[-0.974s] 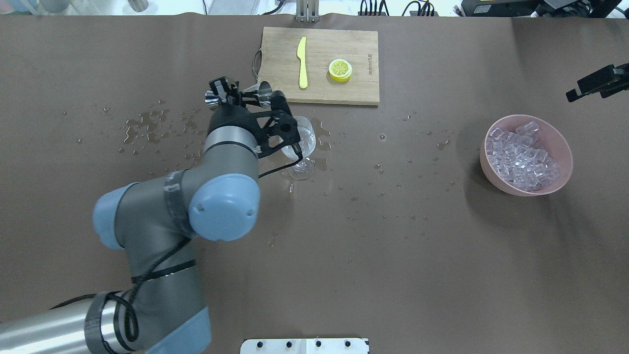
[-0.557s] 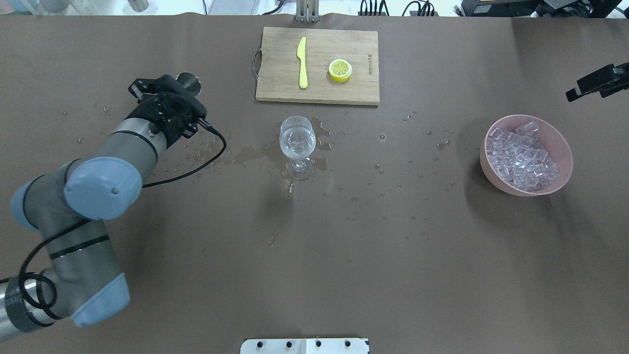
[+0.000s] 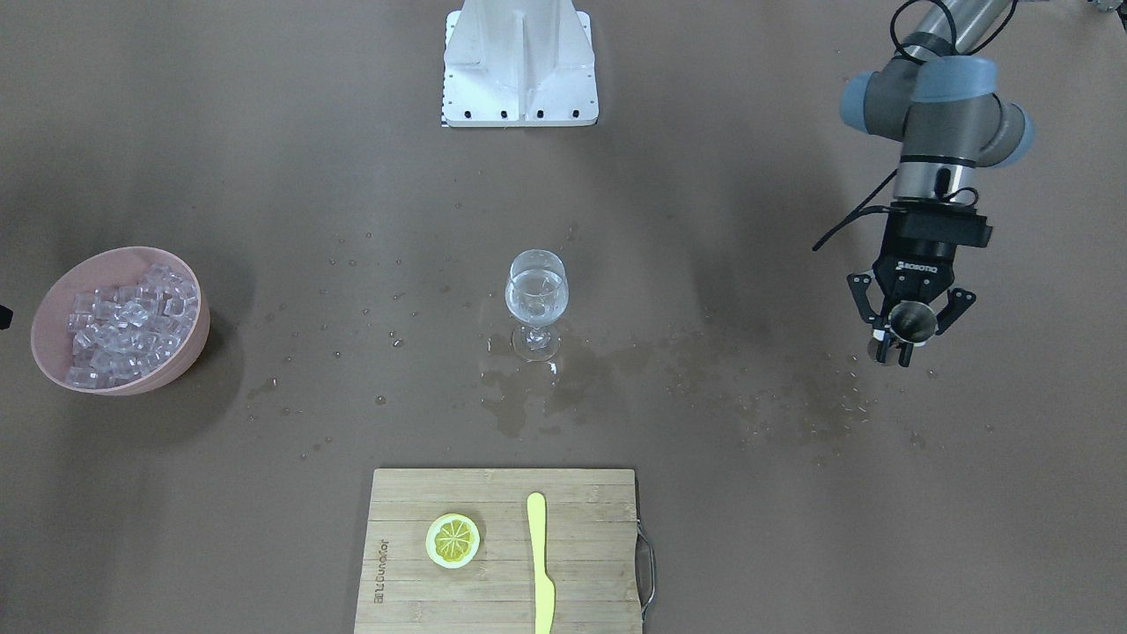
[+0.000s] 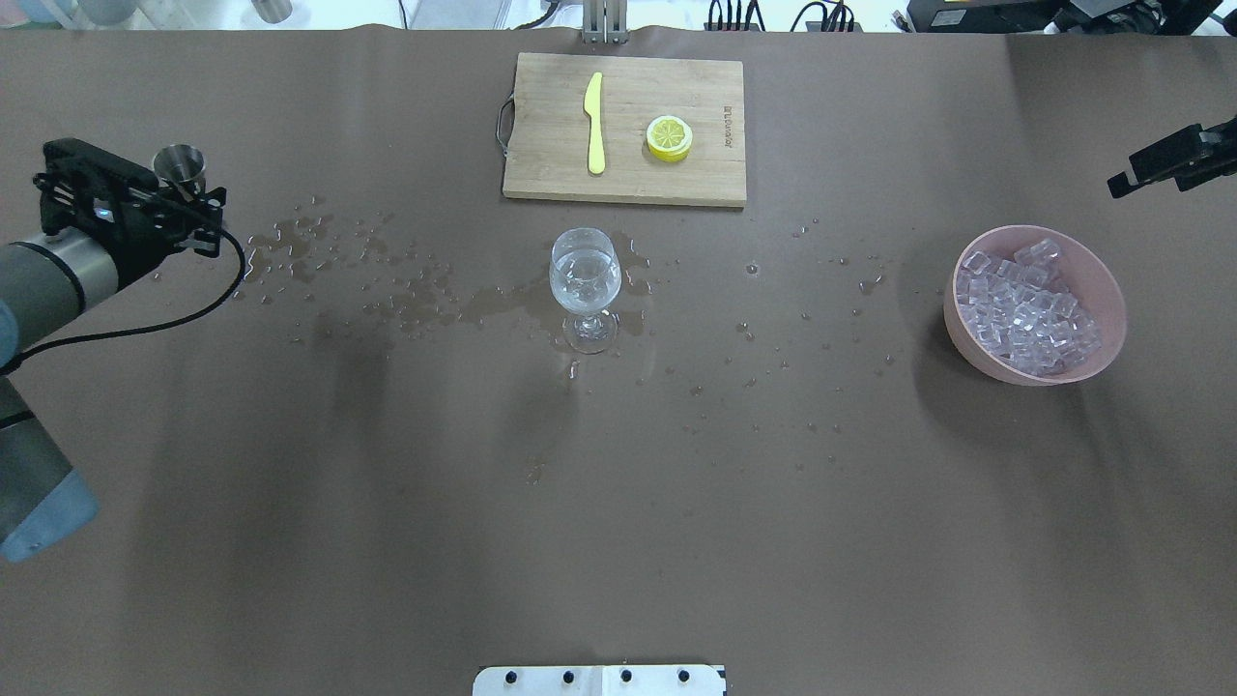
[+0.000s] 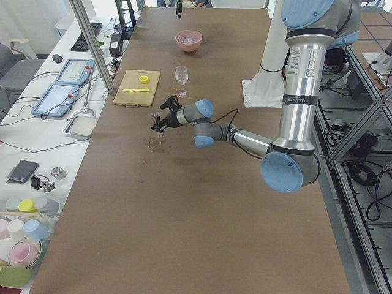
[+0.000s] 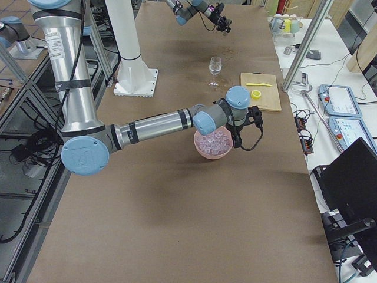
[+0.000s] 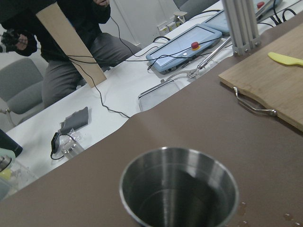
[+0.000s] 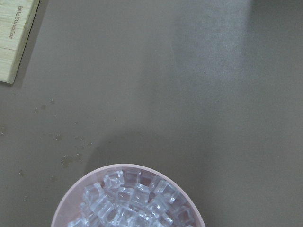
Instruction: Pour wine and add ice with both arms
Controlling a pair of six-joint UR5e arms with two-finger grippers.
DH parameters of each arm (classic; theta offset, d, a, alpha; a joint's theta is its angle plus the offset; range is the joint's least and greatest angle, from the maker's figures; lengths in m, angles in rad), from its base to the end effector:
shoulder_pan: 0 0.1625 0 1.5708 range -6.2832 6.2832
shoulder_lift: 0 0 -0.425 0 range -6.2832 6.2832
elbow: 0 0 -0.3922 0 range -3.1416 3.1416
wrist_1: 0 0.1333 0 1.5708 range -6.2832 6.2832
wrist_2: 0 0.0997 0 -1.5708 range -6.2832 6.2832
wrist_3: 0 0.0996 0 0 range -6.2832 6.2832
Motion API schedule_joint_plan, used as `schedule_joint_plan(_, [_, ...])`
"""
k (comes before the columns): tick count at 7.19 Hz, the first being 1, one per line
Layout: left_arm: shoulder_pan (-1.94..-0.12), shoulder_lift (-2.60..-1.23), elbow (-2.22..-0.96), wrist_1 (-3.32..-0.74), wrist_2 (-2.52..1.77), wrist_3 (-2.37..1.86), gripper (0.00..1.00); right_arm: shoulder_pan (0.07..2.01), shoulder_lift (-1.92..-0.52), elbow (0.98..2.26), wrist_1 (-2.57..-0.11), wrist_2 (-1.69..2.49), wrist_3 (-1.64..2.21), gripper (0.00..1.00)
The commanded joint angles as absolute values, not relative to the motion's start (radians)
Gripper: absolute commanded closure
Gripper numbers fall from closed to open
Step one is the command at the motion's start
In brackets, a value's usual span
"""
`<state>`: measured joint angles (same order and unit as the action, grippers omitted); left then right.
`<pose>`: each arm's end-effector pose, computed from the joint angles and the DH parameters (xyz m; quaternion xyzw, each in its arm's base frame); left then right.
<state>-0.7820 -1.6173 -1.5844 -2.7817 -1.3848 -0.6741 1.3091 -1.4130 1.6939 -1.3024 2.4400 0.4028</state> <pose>0.2721 -0.4841 0.4971 0.4898 0.3391 -0.0091 0.8031 -0.0902 -0.5579 0.4763 0.1004 -0.4633 -0.0524 0.8789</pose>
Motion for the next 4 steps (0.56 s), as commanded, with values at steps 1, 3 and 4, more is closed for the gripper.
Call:
schedule_joint_plan(1, [-0.821, -1.578, -1.310, -3.095, -1.456, -0.729, 1.00, 1.298, -1.426, 1.750, -1.302, 2.444, 0.510, 0.00])
schedule_joint_plan(3, [-0.825, -1.572, -1.188, -3.213, -1.456, -0.770, 1.00, 1.284, -1.422, 1.755, -1.301, 2.438, 0.512, 0.00])
schedule_joint_plan(4, [-0.833, -1.574, -1.174, -3.235, -1.456, -0.770, 1.00, 1.284, -1.422, 1.755, -1.302, 2.439, 0.512, 0.00])
